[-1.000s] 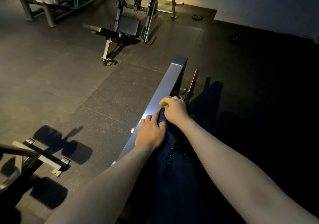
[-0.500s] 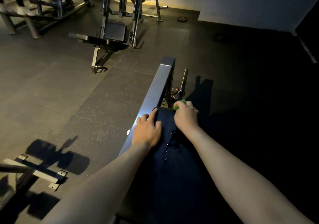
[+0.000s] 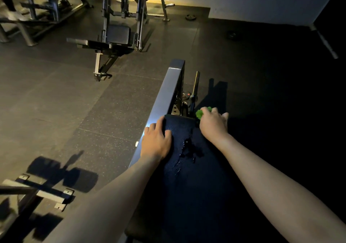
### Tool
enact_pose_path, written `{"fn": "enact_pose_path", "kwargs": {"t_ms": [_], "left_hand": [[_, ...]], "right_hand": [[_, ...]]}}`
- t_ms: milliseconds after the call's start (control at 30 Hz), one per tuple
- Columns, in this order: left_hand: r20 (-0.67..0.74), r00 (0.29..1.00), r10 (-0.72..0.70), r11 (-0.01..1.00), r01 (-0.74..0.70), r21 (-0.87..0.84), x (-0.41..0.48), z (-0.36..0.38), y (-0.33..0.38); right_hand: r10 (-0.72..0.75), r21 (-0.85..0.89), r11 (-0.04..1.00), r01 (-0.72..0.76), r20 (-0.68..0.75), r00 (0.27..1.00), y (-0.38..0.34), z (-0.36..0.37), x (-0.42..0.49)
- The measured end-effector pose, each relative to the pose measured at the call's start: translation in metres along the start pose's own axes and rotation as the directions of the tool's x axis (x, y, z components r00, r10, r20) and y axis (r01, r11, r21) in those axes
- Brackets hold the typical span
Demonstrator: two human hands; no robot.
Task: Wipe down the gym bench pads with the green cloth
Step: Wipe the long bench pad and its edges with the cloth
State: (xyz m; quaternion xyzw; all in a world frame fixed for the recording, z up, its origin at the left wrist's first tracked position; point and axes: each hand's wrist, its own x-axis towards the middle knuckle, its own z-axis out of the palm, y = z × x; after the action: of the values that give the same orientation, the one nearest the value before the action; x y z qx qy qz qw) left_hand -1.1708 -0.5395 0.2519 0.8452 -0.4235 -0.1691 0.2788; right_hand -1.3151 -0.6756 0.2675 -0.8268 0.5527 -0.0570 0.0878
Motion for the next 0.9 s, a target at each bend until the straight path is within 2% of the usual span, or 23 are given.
{"fn": "enact_pose_path", "kwargs": {"t_ms": [100,267,400,467,567,633,733,800,900], "left_hand": [[0.0,1.0,0.001,1.0,-0.001,0.012,0.002,0.003,-0.001],[0.026,1.0,0.003,1.0,-0.002,-0.015,0.004,0.005,-0.005],[0.039,0.999,0.002,0.999,0.0,-0.036,0.004,0.003,-0.006],[0.029,1.0,-0.007,1.0,0.007,-0.022,0.002,0.002,-0.004],[0.003,0.999,0.033,0.999,-0.033,-0.009,0.004,0.003,-0.007],[-0.034,0.995,0.09,0.996,-0.091,-0.027,0.002,0.002,-0.01],[-0.079,0.978,0.194,0.981,-0.192,0.039,-0.004,0.004,-0.011],[-0.076,0.979,0.188,0.98,-0.181,0.087,-0.012,0.006,-0.009],[-0.074,0.987,0.146,0.979,-0.133,0.155,-0.027,0.01,-0.007]], "right_hand": [[0.002,0.034,0.999,-0.001,-0.013,1.0,-0.017,0.008,-0.002],[-0.171,0.101,0.98,0.171,-0.013,0.985,-0.072,0.022,-0.005],[-0.273,0.098,0.958,0.271,0.005,0.962,-0.069,0.016,-0.013],[-0.257,0.085,0.963,0.257,-0.007,0.966,-0.048,0.008,-0.019],[-0.137,0.061,0.989,0.137,-0.007,0.991,-0.01,-0.004,-0.029],[-0.048,0.033,0.998,0.048,0.003,0.999,0.014,-0.01,-0.034],[0.027,-0.021,0.999,-0.028,-0.006,1.0,0.019,-0.01,-0.033],[0.023,-0.021,1.0,-0.023,-0.001,1.0,0.004,-0.006,-0.032],[-0.077,0.017,0.997,0.076,0.036,0.996,-0.031,0.002,-0.031]]}}
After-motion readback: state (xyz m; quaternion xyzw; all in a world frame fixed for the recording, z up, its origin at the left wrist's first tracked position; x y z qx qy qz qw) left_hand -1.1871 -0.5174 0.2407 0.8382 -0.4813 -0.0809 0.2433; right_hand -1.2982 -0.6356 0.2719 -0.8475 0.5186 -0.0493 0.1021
